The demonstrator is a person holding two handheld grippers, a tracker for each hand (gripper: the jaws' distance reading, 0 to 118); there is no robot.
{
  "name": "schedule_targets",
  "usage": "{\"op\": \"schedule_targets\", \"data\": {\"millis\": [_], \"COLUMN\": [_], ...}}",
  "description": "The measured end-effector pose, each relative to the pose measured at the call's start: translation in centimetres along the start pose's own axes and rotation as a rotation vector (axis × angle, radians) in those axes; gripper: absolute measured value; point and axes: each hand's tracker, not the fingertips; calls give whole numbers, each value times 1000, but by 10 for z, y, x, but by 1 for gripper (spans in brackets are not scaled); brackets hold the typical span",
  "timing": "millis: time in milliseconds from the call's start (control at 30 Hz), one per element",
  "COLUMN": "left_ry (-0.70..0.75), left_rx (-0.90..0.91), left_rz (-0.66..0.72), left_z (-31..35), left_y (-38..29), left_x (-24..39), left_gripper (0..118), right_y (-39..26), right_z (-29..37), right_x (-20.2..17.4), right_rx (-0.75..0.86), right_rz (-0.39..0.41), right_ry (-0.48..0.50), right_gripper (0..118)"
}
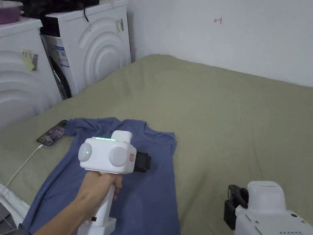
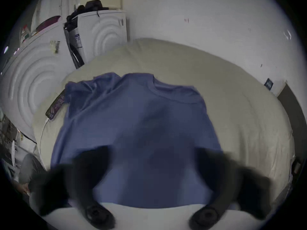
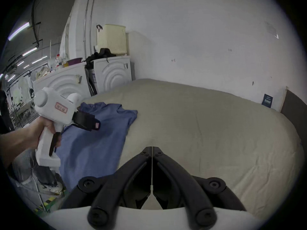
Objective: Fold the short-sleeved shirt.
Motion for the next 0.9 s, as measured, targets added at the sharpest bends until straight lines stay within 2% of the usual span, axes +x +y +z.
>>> {"op": "schedule_targets", "data": {"millis": [67,133,233,300,333,367,400,433,467,500,533,633,767,900], "left_ry": [-7,29,-3,-3,-1,-1,-7,10,44,98,47,51,-24,-96], "left_rx": [-3,-66,-147,-135,-125,-120,-111,-91,-85,-78,-80,-22,66,133], "left_rz": [-45,-55,-73,-81,-76,-70,-63,-61,-76,-83,-67,-47,-17,-86], "left_z": [-3,-9,-30,-35,-31,-30,-26,-21,-18,-15,-11,17,67,125], "left_y": [1,-9,-15,-21,-21,-18,-17,-16,-14,-13,-13,-7,8,21], "left_x": [8,10,10,11,11,11,11,12,13,15,14,16,26,73], "left_gripper": [116,116,115,104,103,94,75,50,2,0,0,0,0,0], "right_y": [-6,-10,-11,-8,-6,-4,-4,-2,-1,1,4,7,11,13], "right_z": [-2,-4,-5,-2,-1,1,2,5,8,12,21,39,69,105], "right_x": [5,9,12,13,15,17,19,22,26,30,36,53,83,116], "right_rx": [-19,-36,-45,-42,-38,-33,-28,-23,-18,-15,-7,9,38,79], "right_rz": [-9,-23,-29,-19,-10,-3,0,2,0,-5,-11,-19,-23,-66], "right_ry": [-6,-5,-7,-10,-17,-20,-23,-30,-39,-47,-54,-91,-157,-222], "right_gripper": [2,2,2,2,2,2,2,2,2,2,2,2,2,2]}}
